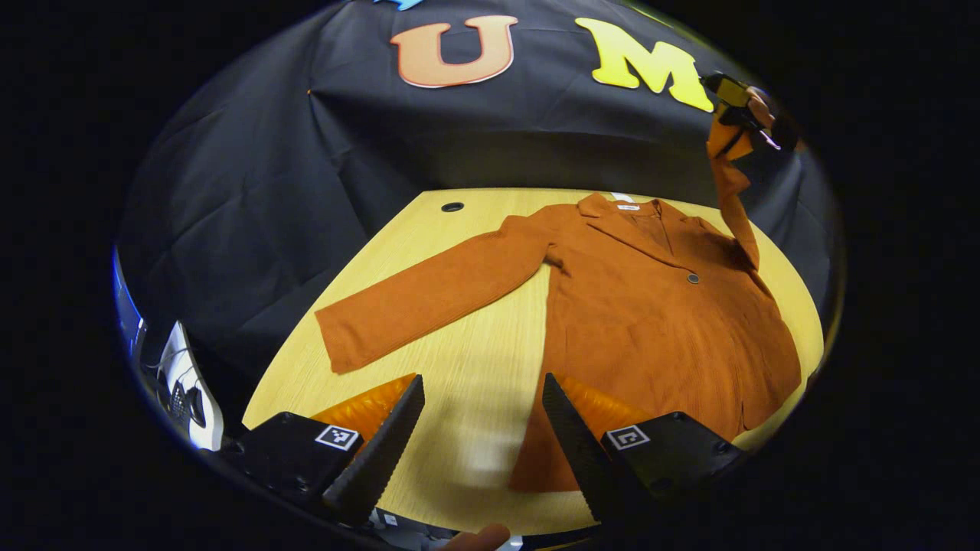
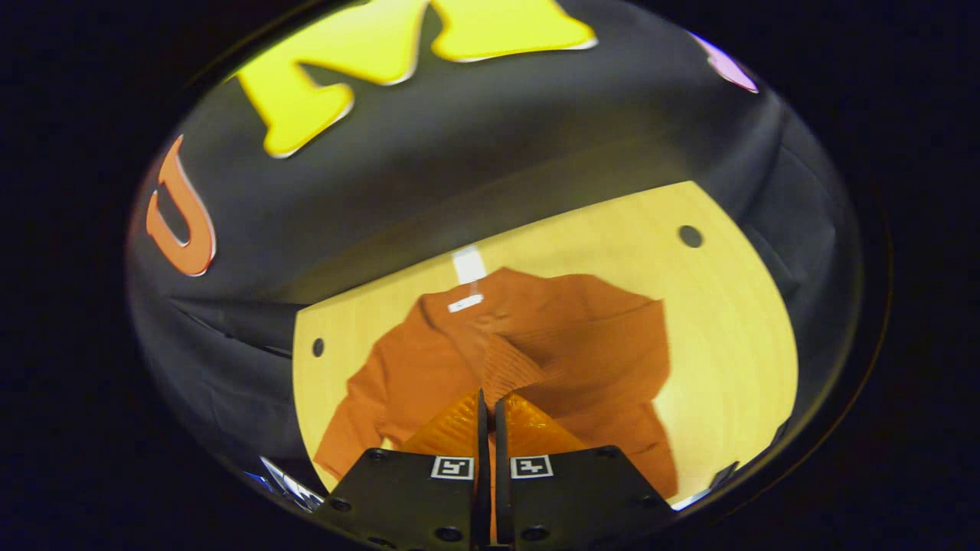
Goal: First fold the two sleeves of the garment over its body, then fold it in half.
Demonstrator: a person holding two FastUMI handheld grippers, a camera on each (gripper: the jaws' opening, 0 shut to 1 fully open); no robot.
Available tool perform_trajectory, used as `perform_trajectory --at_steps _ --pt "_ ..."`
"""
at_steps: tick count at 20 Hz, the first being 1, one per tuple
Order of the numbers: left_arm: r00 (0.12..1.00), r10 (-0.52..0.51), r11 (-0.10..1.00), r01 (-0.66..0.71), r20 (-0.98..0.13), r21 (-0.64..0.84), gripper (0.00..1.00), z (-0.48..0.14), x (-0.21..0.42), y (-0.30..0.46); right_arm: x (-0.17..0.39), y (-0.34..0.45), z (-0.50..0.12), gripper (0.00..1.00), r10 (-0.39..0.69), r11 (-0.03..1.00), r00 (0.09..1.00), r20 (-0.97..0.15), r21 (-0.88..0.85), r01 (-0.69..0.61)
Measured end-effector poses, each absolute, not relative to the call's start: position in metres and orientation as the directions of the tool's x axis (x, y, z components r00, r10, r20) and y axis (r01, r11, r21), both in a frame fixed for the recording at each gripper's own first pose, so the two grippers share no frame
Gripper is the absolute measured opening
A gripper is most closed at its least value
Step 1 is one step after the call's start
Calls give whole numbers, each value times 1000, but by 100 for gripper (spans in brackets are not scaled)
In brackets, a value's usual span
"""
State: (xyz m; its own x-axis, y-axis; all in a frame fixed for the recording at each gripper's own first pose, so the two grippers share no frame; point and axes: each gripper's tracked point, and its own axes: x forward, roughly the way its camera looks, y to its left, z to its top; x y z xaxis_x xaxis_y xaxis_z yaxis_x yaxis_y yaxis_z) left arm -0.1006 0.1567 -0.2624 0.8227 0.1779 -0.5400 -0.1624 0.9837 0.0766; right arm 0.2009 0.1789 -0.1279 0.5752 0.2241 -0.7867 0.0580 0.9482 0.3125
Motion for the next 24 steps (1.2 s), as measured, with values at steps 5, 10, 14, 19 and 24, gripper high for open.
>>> perform_trajectory --at_steps 5,10,14,19,24 --pt "842 150 989 -139 -518 59 100 -259 -107 169 215 292 -190 3 258 953 573 -778 302 -20" --pt "833 197 978 -201 -518 50 100 -257 -127 209 204 340 -281 0 200 977 416 -887 210 -22" --pt "798 249 959 -281 -549 26 100 -268 -149 246 213 351 -294 4 191 980 422 -886 196 -32" --pt "747 302 929 -370 -592 8 100 -281 -157 290 219 353 -280 15 228 973 454 -861 210 -91" --pt "714 261 902 -420 -649 -99 96 -286 -141 311 209 341 -244 35 253 963 495 -831 169 -209"
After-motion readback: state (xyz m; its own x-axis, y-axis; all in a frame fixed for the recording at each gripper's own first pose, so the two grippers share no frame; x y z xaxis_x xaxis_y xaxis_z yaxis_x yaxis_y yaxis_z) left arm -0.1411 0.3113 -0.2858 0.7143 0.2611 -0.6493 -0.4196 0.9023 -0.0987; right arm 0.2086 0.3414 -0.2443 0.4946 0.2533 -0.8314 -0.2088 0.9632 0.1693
